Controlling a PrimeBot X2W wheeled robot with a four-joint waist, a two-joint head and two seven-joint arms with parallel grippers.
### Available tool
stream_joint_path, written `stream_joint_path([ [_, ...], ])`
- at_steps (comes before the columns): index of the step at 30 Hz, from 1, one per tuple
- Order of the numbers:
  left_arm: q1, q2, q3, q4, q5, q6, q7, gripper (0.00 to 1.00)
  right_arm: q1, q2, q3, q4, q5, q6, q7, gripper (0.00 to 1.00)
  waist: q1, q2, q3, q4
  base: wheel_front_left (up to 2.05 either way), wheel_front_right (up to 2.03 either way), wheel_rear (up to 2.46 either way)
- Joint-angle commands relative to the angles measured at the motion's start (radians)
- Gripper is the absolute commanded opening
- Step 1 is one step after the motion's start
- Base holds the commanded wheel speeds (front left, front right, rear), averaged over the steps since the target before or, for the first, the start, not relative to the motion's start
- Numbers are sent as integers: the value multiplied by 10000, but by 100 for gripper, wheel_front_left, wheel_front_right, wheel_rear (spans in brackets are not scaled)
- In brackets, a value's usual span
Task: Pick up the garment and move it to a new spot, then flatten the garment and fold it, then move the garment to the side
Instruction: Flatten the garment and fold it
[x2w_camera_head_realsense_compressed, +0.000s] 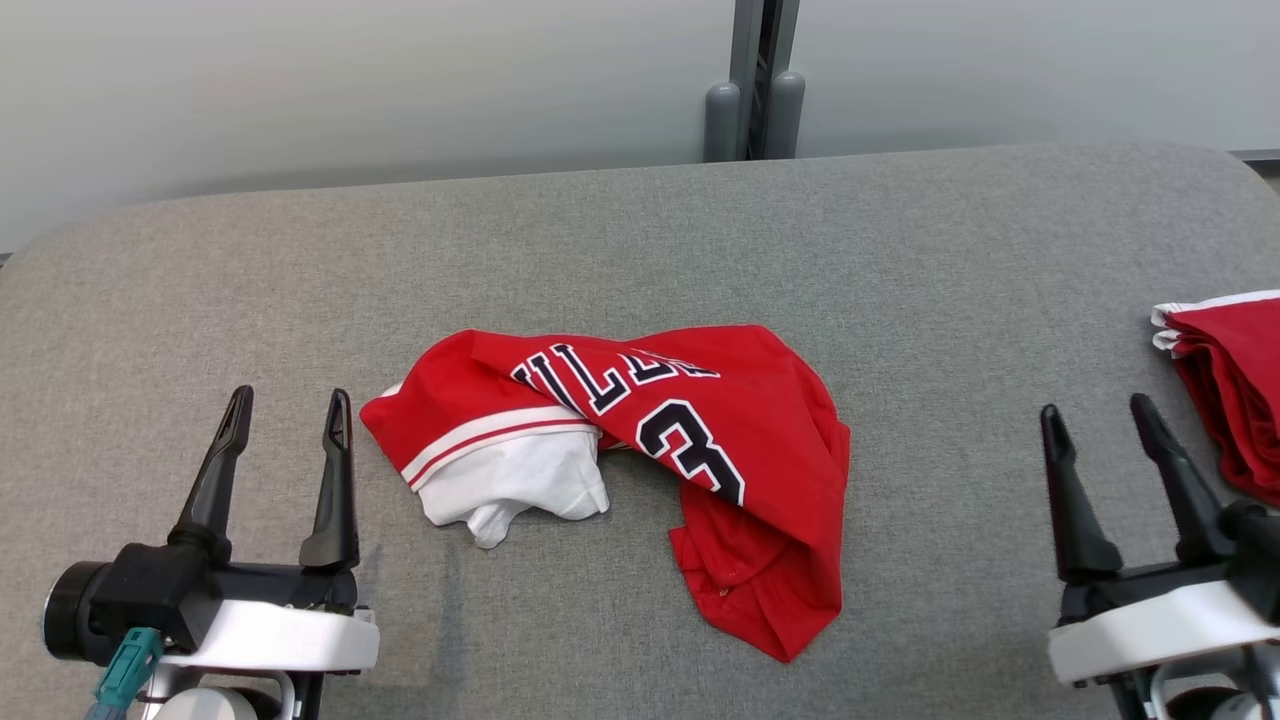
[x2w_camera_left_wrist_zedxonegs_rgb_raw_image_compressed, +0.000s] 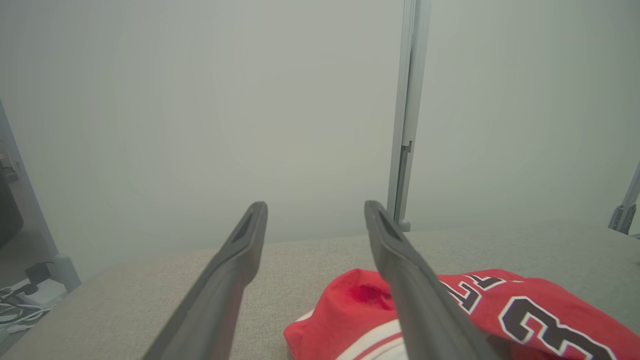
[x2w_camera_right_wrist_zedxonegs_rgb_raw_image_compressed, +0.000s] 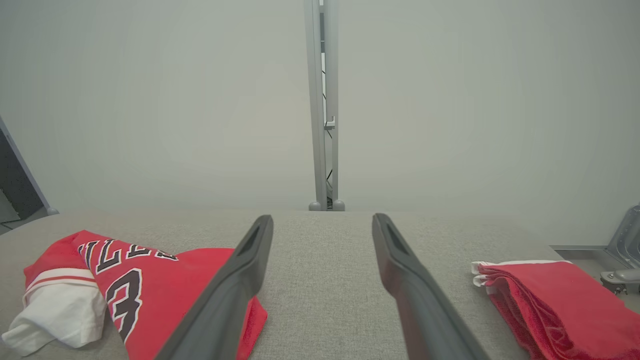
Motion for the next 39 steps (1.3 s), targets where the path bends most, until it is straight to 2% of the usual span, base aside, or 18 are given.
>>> stream_joint_path([
  [1, -119, 60, 7, 19, -7, -13, 20, 100, 18, -30, 143, -70, -72, -3, 44, 100, 0, 0, 8, 8, 0, 0, 0],
  [5, -169, 92, -23, 1, -14, 4, 64, 100, 58, -90, 1050, -133, -178, -3, 455, 100, 0, 0, 71, 44, 0, 0, 0],
  [14, -446, 22, -177, 56, -15, -51, 74, 100, 371, -1154, 3646, 690, 349, -3, 1603, 100, 0, 0, 464, 283, 0, 0, 0],
  [22, -652, -91, -201, 238, -99, -148, 16, 100, -273, -1116, 3682, 2367, 679, -3, 1258, 100, 0, 0, 746, 361, 0, 0, 0],
  [23, -670, -105, -202, 275, -100, -176, 0, 100, -416, -1084, 3701, 2590, 760, -3, 1173, 37, 0, 0, 764, 363, 0, 0, 0],
  [24, -693, -116, -196, 307, -99, -180, -1, 100, -588, -1051, 3752, 2739, 833, -3, 1073, 0, 0, 0, 779, 359, 0, 0, 0],
  [28, -770, -149, -176, 392, -72, -211, -37, 100, -1046, -1249, 4112, 3032, 1122, -3, 1007, 0, 0, 0, 799, 315, 0, 0, 0],
  [31, -792, -178, -159, 434, -40, -227, -40, 100, -1251, -1609, 4438, 2701, 1355, -3, 1315, 0, 0, 0, 795, 254, 0, 0, 0],
  [34, -779, -202, -128, 444, -27, -233, -56, 100, -1337, -2219, 4795, 1924, 1899, -3, 2057, 0, 0, 0, 790, 172, 0, 0, 0],
  [39, -710, -223, -46, 434, -28, -246, -69, 100, -1404, -3323, 4896, -311, 3633, -1, 4045, 0, 0, 0, 822, 23, 0, 0, 0],
])
